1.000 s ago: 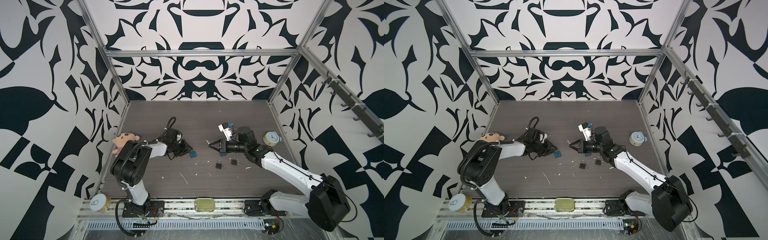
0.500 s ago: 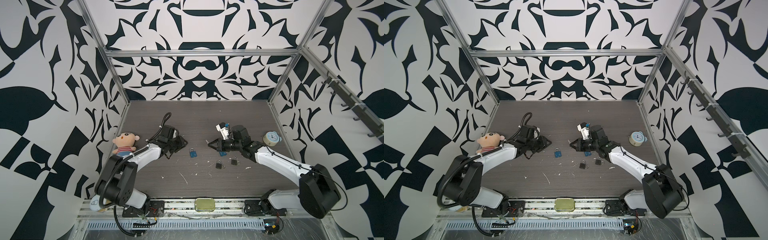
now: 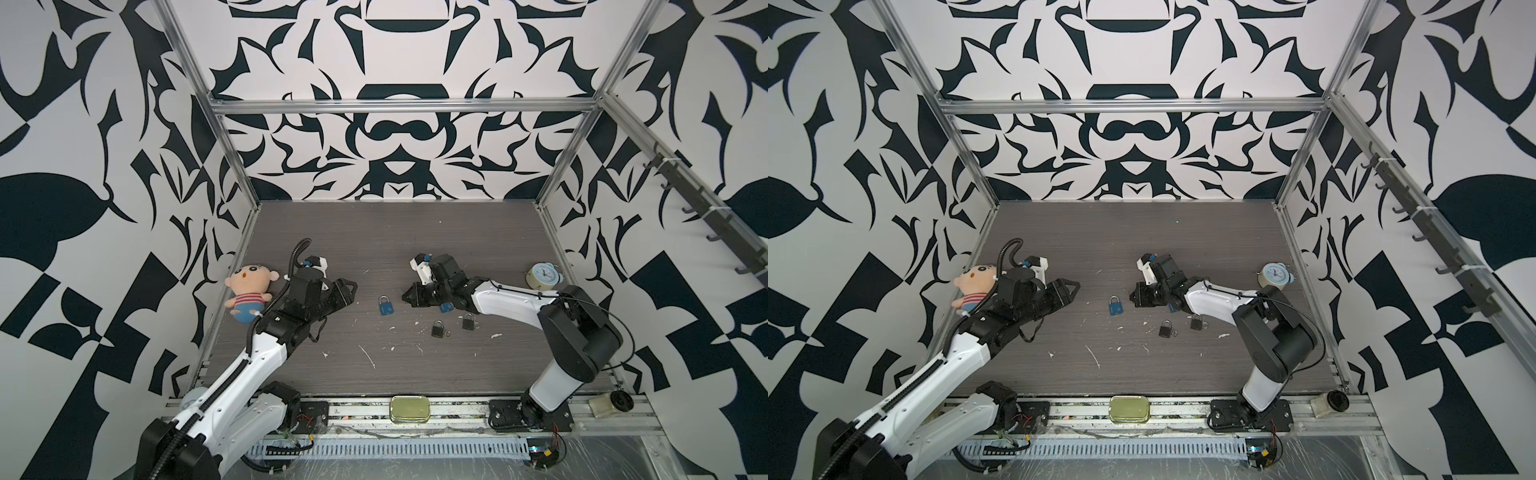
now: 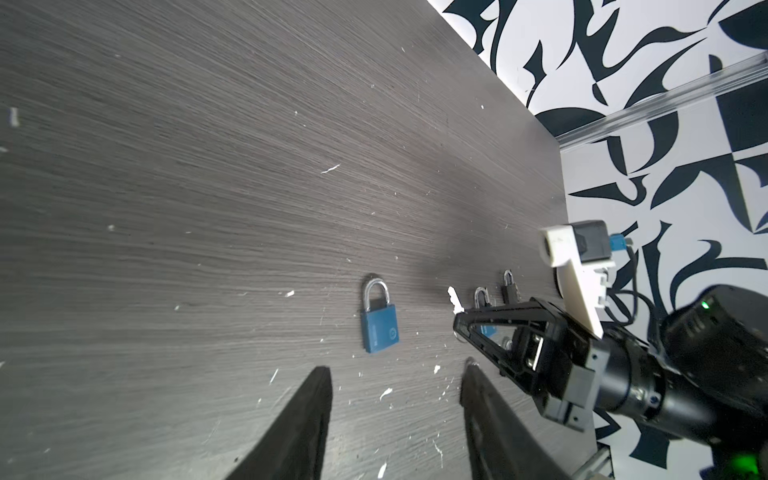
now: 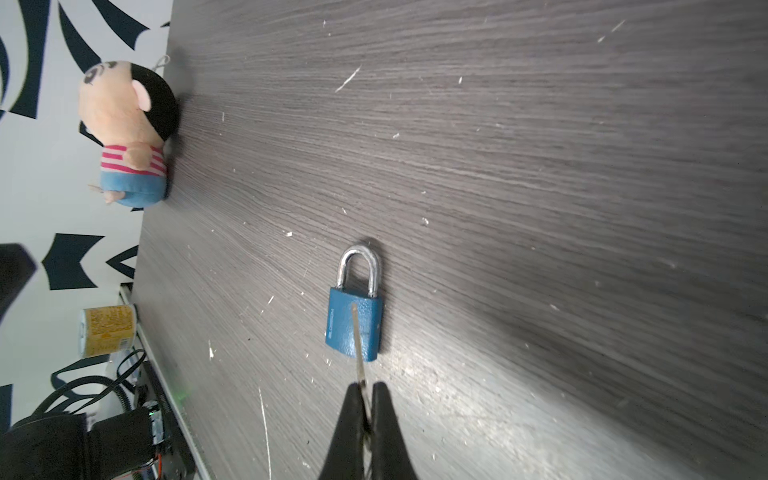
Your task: Lock with the key
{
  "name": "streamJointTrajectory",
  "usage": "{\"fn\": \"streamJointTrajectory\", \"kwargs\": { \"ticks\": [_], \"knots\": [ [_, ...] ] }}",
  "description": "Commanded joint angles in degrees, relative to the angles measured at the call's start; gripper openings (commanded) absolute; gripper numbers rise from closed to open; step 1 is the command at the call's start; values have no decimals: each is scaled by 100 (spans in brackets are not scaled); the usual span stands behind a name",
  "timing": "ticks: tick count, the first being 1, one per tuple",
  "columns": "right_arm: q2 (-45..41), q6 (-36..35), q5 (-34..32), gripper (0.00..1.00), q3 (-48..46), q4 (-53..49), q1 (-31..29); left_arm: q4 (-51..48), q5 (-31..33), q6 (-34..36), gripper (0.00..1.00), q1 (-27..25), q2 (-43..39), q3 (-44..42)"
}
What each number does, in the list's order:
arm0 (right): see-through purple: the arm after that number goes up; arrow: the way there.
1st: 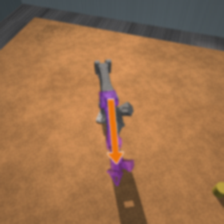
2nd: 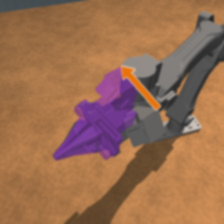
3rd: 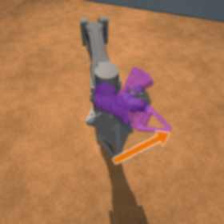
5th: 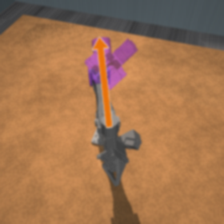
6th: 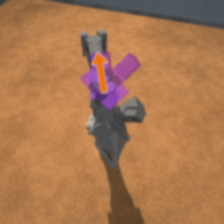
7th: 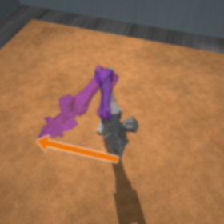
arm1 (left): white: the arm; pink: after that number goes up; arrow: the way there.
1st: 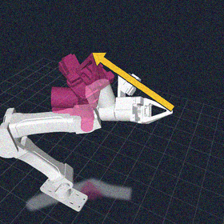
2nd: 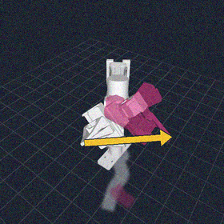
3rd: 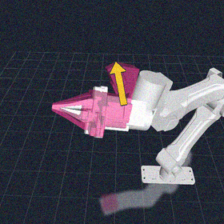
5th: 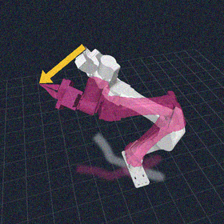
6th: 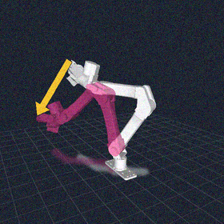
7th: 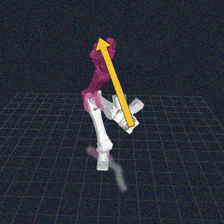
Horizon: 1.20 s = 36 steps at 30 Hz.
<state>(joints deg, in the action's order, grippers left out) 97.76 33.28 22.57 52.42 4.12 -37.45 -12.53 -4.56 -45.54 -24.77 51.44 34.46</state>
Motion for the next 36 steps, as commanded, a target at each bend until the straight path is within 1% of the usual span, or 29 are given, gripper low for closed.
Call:
{"fn": "streamJointTrajectory", "kwargs": {
  "ticks": [1, 6, 11, 12, 15, 18, 20, 23, 25, 26, 28, 30, 31, 32, 34, 36],
  "knots": [
    [202, -13, -321, 0, 259, 347, -137, -343, 166, 10, 55, 11, -227, -136],
    [562, 137, -411, 1, 295, 553, -273, -425, 151, 24, 56, 17, -242, -158],
    [680, 231, -473, 4, 242, 678, -296, -414, 142, 27, 56, 17, -213, -181],
    [691, 236, -469, 6, 237, 687, -296, -402, 139, 28, 56, 17, -213, -192],
    [710, 238, -446, 16, 229, 687, -306, -381, 131, 21, 56, 17, -205, -221],
    [679, 250, -463, 22, 200, 672, -307, -376, 139, 19, 56, 12, -205, -229],
    [608, 249, -480, 25, 164, 669, -305, -373, 148, 28, 56, 13, -214, -225],
    [391, 209, -610, 26, 103, 566, -307, -414, 173, 66, 56, 15, -224, -182],
    [100, 120, -798, 27, 35, 422, -306, -482, 259, 155, 56, 17, -240, -98],
    [-60, 65, -918, 28, 11, 320, -306, -526, 302, 209, 56, 15, -255, -45],
    [-477, -89, -1182, 37, -26, 58, -307, -699, 516, 408, 57, 17, -240, 125],
    [-899, -293, -1550, 43, -15, -312, -298, -853, 791, 601, 61, 17, -226, 286],
    [-1094, -441, -1771, 47, 25, -564, -283, -926, 957, 690, 65, 17, -214, 370],
    [-1267, -575, -1920, 53, 71, -778, -257, -980, 1102, 753, 72, 17, -200, 442],
    [-1609, -842, -2207, 72, 120, -1181, -135, -1048, 1411, 921, 93, 17, -165, 594],
    [-1992, -1027, -2449, 81, 90, -1434, 22, -1097, 1728, 1066, 98, 16, -129, 728]
  ]
}}
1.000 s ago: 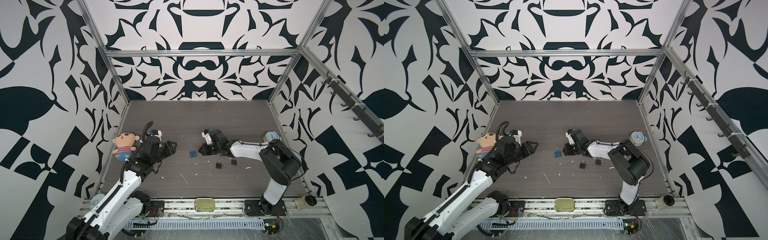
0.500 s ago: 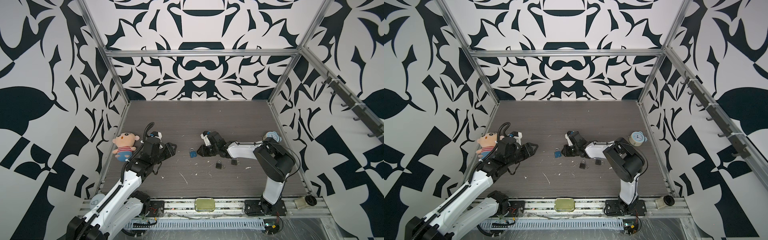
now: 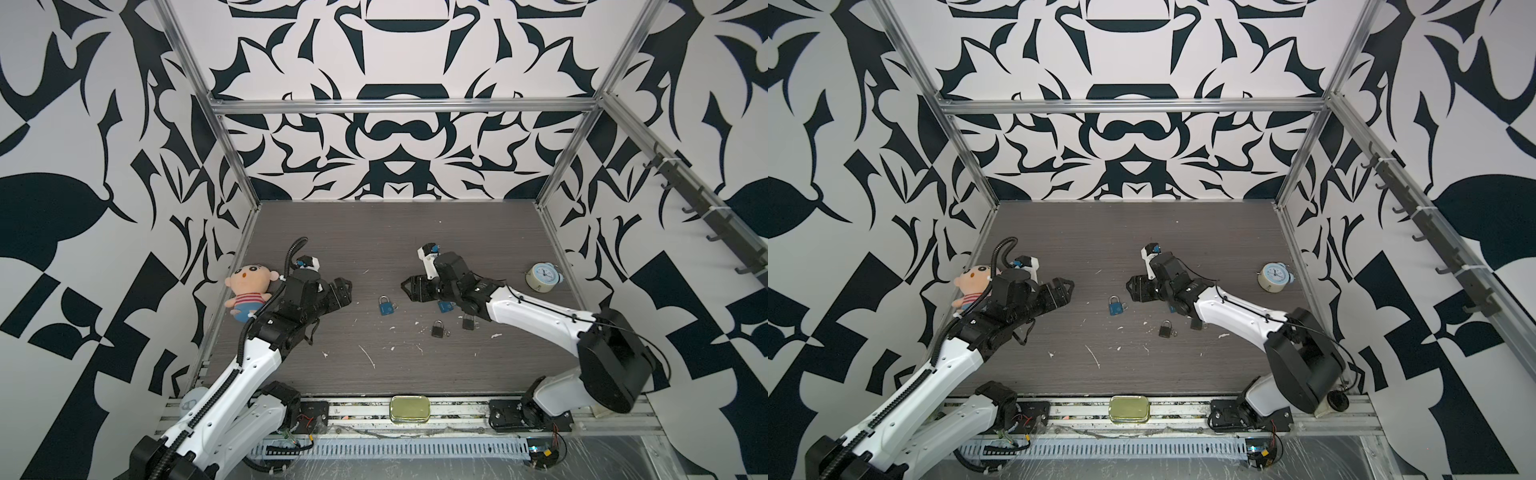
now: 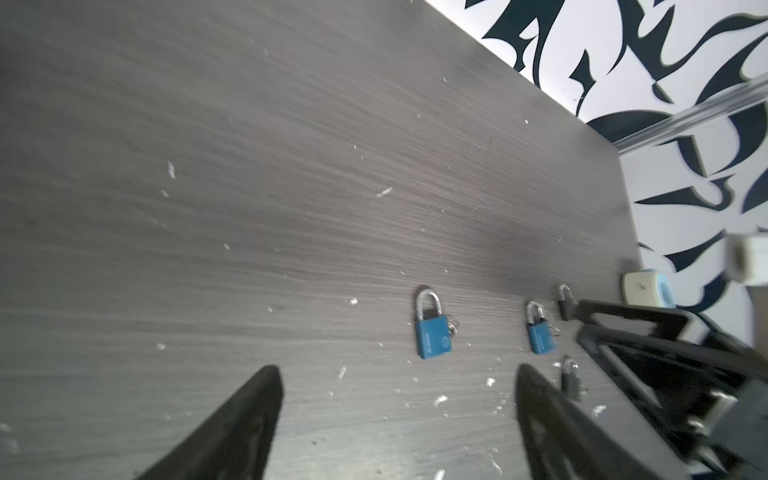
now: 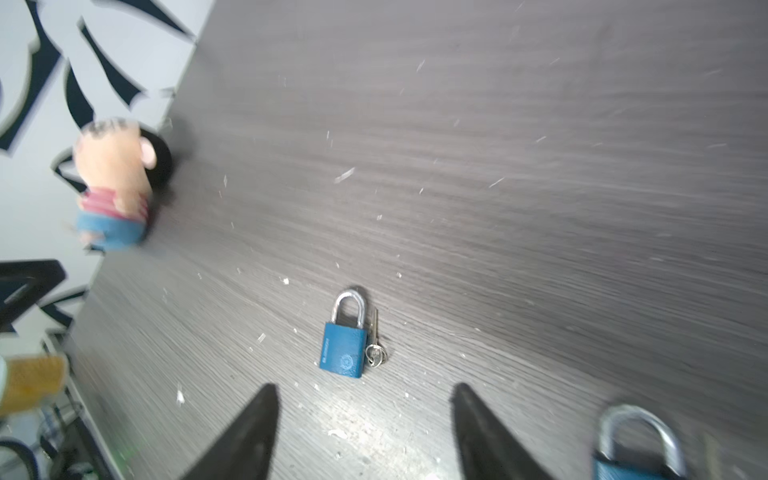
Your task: Lock with the key
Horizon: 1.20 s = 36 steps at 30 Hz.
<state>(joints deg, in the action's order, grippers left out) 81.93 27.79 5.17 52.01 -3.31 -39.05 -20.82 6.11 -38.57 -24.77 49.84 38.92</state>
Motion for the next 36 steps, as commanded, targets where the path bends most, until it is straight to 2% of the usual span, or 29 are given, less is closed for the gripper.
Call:
{"fn": "streamJointTrajectory", "kwargs": {
  "ticks": [1, 3, 5, 6, 11, 15, 20, 23, 25, 27, 32, 36],
  "knots": [
    [-565, -544, -853, 89, 90, -767, 281, -265, 838, 441, 100, 17, 40, 339],
    [-997, -651, -1173, 96, -29, -891, 543, -241, 1302, 657, 99, 12, 90, 445],
    [-1355, -732, -1434, 99, -163, -960, 874, -157, 1863, 905, 99, 17, 160, 501],
    [-1524, -818, -1563, 99, -269, -962, 1069, -30, 2119, 1134, 100, 17, 190, 492],
    [-2239, -1252, -3113, 99, -915, -669, 1655, 933, 2919, 2463, 99, 17, 363, 151],
    [-2838, -1663, -3379, 99, -1789, 271, 1997, 2229, 3359, 3330, 99, 25, 517, -446],
    [-3109, -2086, -3860, 99, -2818, 1639, 2193, 4411, 3128, 4222, 100, 148, 881, -1324],
    [-3034, -2385, -3909, 99, -3386, 2828, 2251, 5310, 2615, 4314, 100, 448, 1246, -1672],
    [-2821, -2665, -3860, 99, -3758, 3813, 2261, 5697, 2500, 4296, 99, 616, 1499, -1799],
    [-2396, -2924, -3804, 99, -4031, 4695, 2287, 6266, 2193, 4330, 100, 793, 1789, -2002],
    [-1163, -3024, -3720, 99, -4034, 5596, 2313, 7823, 2124, 4565, 99, 955, 2679, -2356],
    [33, -3219, -3580, 99, -4135, 7066, 2361, 7766, 1392, 4464, 100, 1187, 2981, -2380]
  ]
}}
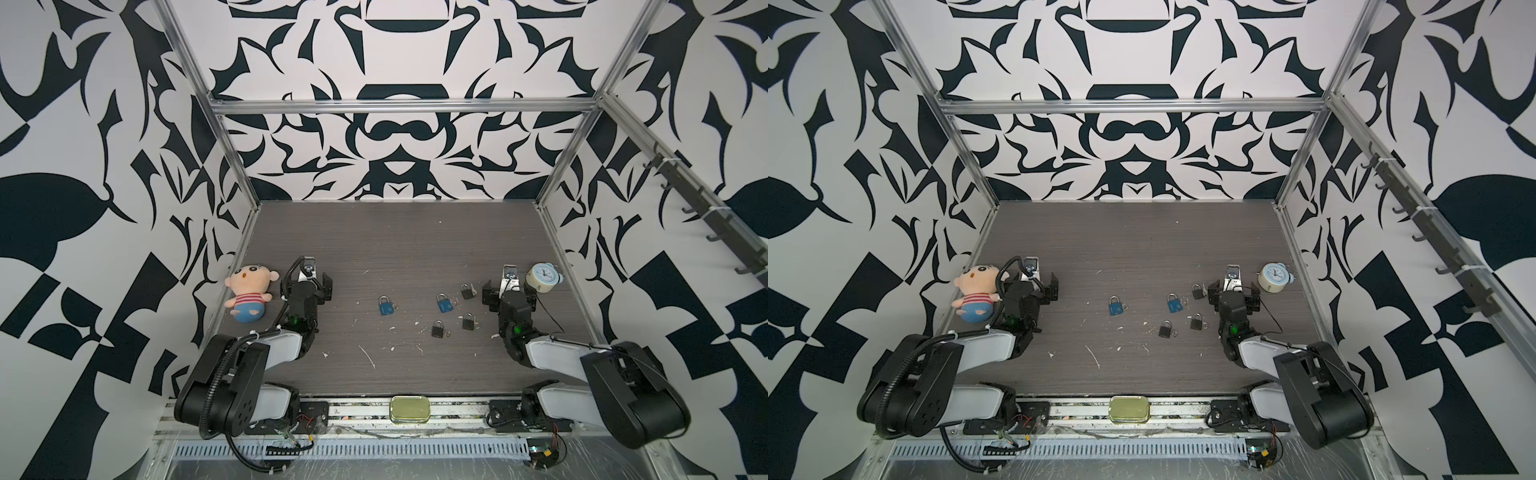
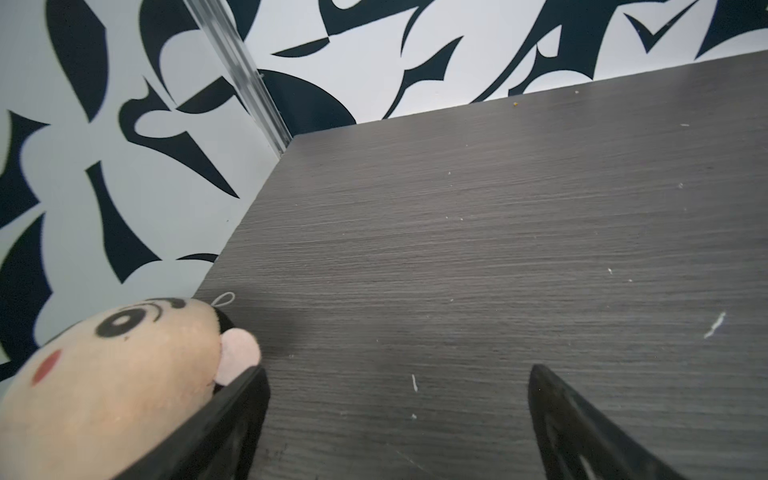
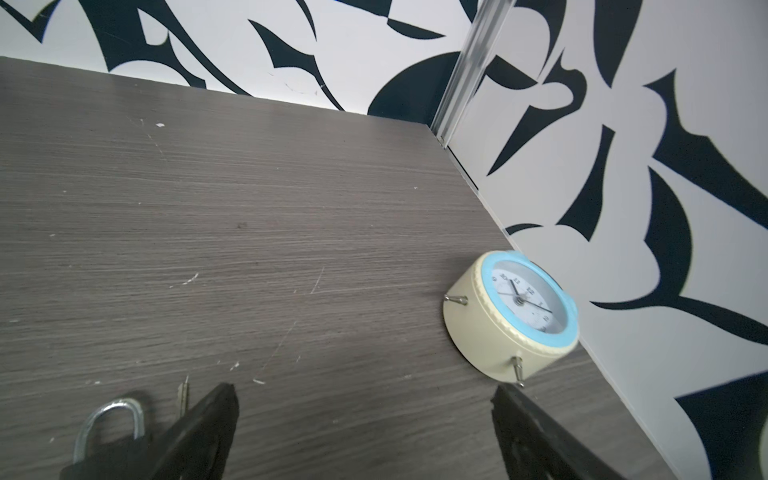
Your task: Lock with the key
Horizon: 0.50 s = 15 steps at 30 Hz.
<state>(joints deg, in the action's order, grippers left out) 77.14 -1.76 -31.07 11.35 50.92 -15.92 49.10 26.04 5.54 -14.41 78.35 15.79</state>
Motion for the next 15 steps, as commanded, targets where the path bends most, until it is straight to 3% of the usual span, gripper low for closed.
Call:
{"fn": "streamJointTrajectory", "kwargs": {
  "ticks": [1, 5, 8, 13, 15],
  "knots": [
    [757, -272, 61, 99, -64, 1897, 74, 1034, -632, 40, 99, 198, 289, -97],
    [1667, -428, 485, 99, 46, 2580, 203, 2018, -870, -66, 99, 364, 956, -320],
    [1357, -271, 975, 99, 236, 1641, 368, 2646, -934, -32, 99, 419, 1498, -313],
    [1219, 83, 1857, 98, 890, 208, 934, 1312, -1349, -304, 99, 696, 1164, 108],
    [1241, 100, 1947, 98, 867, 290, 986, 968, -1560, -354, 100, 833, 1186, 302]
  ]
}}
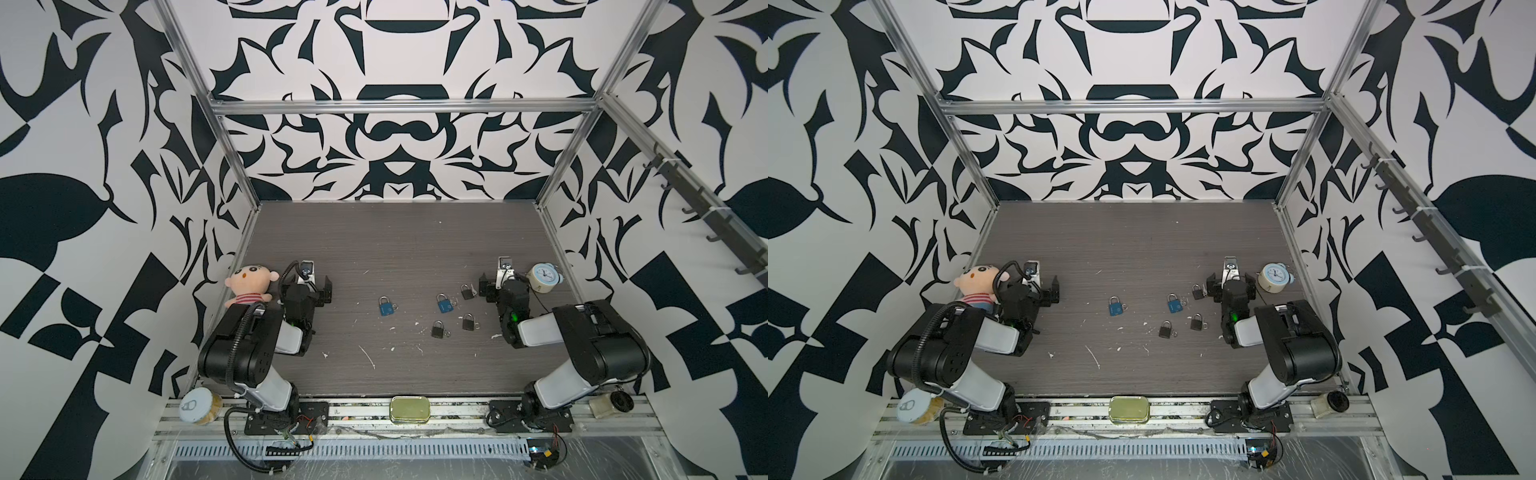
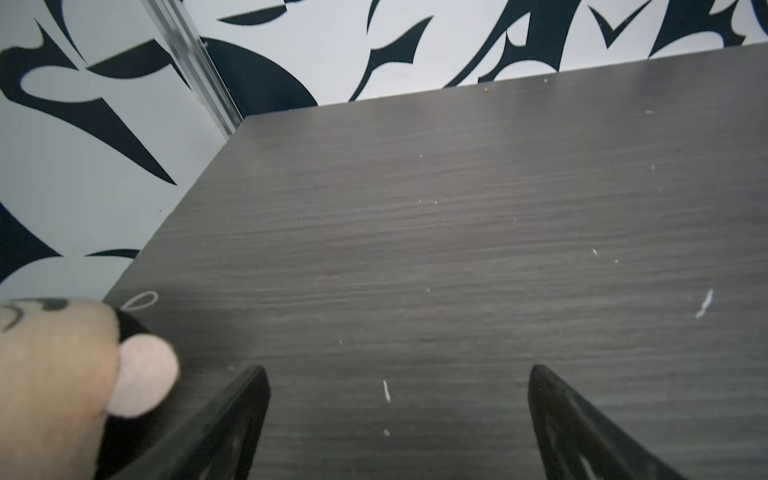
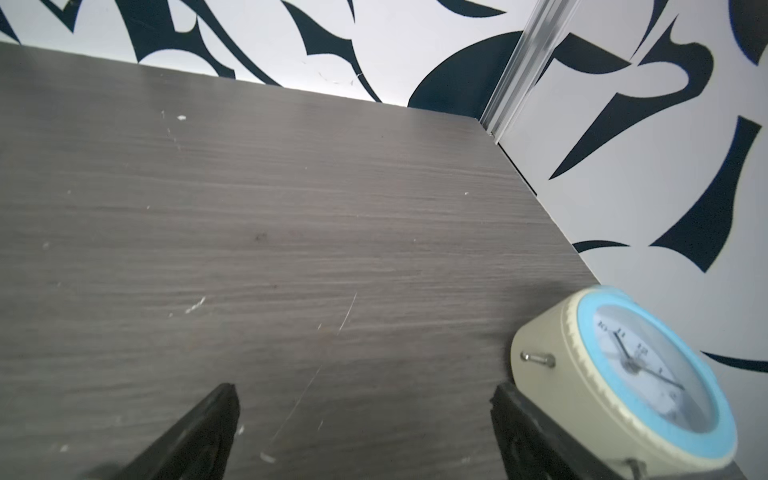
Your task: Lock with the key
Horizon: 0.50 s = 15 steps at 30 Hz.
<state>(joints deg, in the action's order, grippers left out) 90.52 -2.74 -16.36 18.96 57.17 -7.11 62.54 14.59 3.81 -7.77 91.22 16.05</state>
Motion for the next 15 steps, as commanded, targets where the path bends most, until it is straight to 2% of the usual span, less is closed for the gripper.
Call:
{"fn": "streamJointTrajectory", "kwargs": {
  "ticks": [1, 15],
  "knots": [
    [-104, 203, 464, 99, 107, -349, 98, -605, -504, -202, 99, 197, -149, 347],
    [-78, 237, 474, 99, 158, -433, 131, -788, -527, -258, 100, 254, -132, 457]
  ]
}}
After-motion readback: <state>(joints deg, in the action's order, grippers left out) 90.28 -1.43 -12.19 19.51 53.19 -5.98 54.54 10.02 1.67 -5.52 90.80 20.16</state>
